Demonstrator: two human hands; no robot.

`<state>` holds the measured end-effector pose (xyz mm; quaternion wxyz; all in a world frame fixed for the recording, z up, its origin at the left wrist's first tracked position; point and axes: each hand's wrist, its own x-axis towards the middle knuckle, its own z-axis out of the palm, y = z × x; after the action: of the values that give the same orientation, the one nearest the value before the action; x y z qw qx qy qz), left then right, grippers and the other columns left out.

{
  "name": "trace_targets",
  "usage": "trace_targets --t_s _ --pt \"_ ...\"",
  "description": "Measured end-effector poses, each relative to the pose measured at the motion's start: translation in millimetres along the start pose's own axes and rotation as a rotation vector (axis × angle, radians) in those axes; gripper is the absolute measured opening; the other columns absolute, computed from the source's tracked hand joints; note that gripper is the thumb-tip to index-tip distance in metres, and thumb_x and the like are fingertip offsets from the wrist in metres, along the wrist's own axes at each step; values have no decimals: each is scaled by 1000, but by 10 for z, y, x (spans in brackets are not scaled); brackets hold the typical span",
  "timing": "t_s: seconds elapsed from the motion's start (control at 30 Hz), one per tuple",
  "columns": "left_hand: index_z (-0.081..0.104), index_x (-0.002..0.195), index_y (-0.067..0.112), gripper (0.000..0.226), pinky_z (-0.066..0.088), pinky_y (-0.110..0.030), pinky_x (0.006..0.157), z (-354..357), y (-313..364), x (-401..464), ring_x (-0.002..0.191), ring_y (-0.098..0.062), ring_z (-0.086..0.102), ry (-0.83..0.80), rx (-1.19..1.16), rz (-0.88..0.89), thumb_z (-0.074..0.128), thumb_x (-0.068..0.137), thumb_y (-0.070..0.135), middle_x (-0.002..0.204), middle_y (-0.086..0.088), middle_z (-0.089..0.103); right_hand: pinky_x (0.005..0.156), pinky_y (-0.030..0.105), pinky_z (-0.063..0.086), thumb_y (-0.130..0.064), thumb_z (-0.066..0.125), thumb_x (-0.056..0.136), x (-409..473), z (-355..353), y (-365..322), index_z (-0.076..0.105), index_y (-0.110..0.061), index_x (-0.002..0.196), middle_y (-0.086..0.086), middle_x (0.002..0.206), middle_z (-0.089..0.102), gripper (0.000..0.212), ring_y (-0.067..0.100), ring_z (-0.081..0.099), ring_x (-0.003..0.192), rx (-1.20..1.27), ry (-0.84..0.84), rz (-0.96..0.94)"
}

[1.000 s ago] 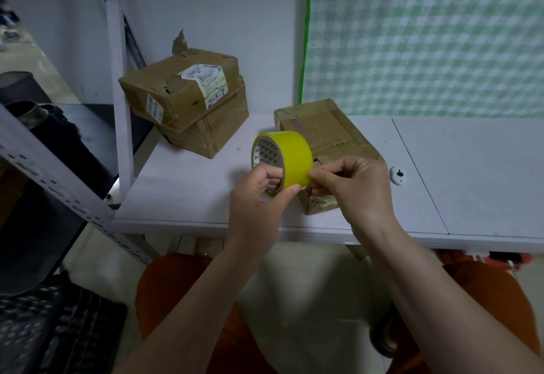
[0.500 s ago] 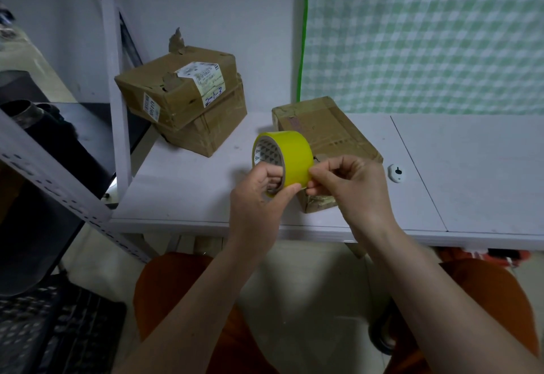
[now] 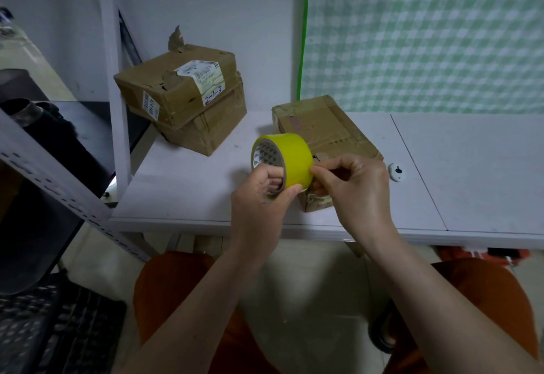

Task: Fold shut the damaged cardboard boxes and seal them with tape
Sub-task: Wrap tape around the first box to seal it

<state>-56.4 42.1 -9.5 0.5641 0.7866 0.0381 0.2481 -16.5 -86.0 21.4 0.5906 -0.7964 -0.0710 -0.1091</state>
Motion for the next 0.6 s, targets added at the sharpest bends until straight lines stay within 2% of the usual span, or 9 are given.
trace_targets --t_s 0.13,0.27,0.37,0.47,0.53,0.6 --pt "61 86 21 25 54 -17 72 -4 38 6 77 -3 67 -6 -20 -15 78 74 7 82 10 68 50 36 53 -4 67 84 6 -13 12 63 -12 65 10 56 64 21 26 61 49 -55 -68 -43" --pt "62 87 20 24 56 -20 73 -14 65 11 77 -7 68 -18 -39 -19 77 75 5 82 6 70 50 37 51 -5 62 85 41 -17 68 60 -9 69 9 57 62 17 24 58 49 -35 -159 -53" --pt "63 89 21 24 55 -21 73 -8 89 9 78 -7 67 -5 -30 -30 76 77 4 83 5 69 59 29 47 -5 66 82 -12 6 82 58 -13 73 2 70 61 15 11 55 60 -57 -141 -138" --pt "65 94 20 25 55 -20 74 0 114 6 78 -5 67 -16 -73 -70 73 80 2 84 7 70 67 17 46 -8 71 79 -44 30 82 65 -11 86 0 89 56 10 8 54 75 -188 -67 -340" --pt "67 99 16 24 56 -20 74 -2 117 -1 78 -4 68 -36 -88 -83 71 81 0 85 5 71 72 19 47 -12 71 77 -35 34 94 70 -9 91 1 93 56 14 14 57 84 -223 -78 -439" --pt "68 101 12 25 57 -23 75 -8 110 -4 78 -6 68 -38 -85 -80 70 81 -2 85 2 72 72 24 48 -14 70 76 -25 33 102 72 -8 85 3 89 59 11 18 59 83 -212 -102 -477"
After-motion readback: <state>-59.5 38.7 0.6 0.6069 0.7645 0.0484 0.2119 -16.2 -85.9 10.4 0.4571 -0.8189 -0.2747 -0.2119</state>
